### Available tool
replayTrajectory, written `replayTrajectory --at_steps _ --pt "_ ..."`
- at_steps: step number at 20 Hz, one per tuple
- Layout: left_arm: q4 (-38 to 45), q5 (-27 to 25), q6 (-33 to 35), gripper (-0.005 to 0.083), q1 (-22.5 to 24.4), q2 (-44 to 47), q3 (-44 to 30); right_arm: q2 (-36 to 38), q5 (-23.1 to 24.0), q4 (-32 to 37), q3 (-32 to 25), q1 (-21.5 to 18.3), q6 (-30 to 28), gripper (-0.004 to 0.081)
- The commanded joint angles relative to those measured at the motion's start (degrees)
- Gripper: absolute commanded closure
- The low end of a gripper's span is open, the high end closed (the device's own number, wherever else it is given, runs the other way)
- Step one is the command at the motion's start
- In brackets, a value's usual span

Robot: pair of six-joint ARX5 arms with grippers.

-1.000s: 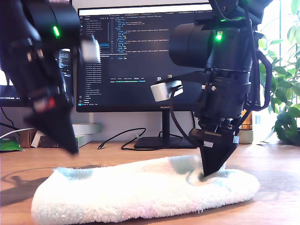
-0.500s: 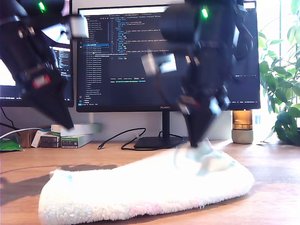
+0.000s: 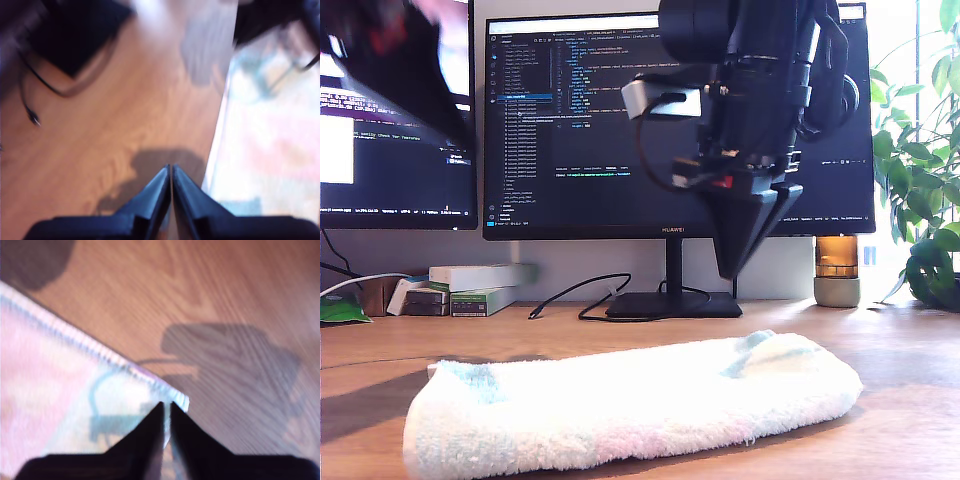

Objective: Fold the tea towel to a neat square and place it to the right

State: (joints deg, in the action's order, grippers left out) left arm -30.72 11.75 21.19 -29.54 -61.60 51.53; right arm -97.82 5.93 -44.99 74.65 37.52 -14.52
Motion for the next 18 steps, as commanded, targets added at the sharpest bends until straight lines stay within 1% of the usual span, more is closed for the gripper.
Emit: replayTrajectory --at_steps 1,4,8,10,12,14,17,18 --pt "1.57 0.9 -1.14 0.0793 0.85 1.36 -2.43 4.13 -0.33 1.97 -0.09 -0.2 1.88 0.0781" --pt "4.68 3.45 -3.5 0.0793 1.31 4.31 -5.01 10.29 -0.94 6.38 -2.29 -0.15 3.67 0.0781" --pt "10.86 7.3 -4.33 0.0793 1.31 8.94 -10.43 19.52 -0.83 13.25 -9.29 -0.17 6.88 0.0781" --pt "13.84 9.97 -4.92 0.0793 1.31 11.76 -13.35 24.55 -0.85 17.22 -13.75 -0.09 8.04 0.0781" --pt "16.74 11.39 -6.03 0.0793 1.31 14.21 -16.55 29.33 -0.85 20.98 -18.56 0.04 10.01 0.0781" --pt "17.94 13.73 -6.29 0.0793 1.31 15.98 -19.54 34.42 -0.85 25.0 -23.93 0.26 11.78 0.0781" --pt "18.56 14.84 -7.19 0.0793 1.31 16.37 -22.45 41.72 -0.85 31.12 -32.83 0.35 13.77 0.0781" --pt "18.58 14.97 -7.34 0.0793 1.29 16.22 -22.97 43.98 -0.87 32.63 -35.6 0.37 15.34 0.0781"
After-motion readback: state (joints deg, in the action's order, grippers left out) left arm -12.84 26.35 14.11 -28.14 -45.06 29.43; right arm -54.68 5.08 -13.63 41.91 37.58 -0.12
